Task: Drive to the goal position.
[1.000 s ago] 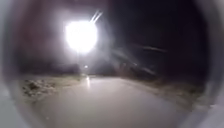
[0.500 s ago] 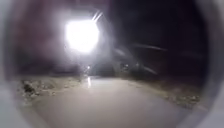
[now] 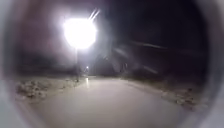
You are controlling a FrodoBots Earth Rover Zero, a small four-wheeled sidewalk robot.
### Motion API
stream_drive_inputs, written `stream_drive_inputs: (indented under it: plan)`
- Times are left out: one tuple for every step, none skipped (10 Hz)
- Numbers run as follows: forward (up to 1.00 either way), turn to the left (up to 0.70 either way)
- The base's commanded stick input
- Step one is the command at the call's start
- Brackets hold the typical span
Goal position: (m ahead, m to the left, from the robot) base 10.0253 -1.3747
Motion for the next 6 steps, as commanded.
stream_drive_inputs:
  plan:
    - [0.85,0.00]
    - [0.85,0.17]
    - [0.85,0.33]
    - [0.85,0.16]
    - [0.85,0.00]
    - [0.85,0.00]
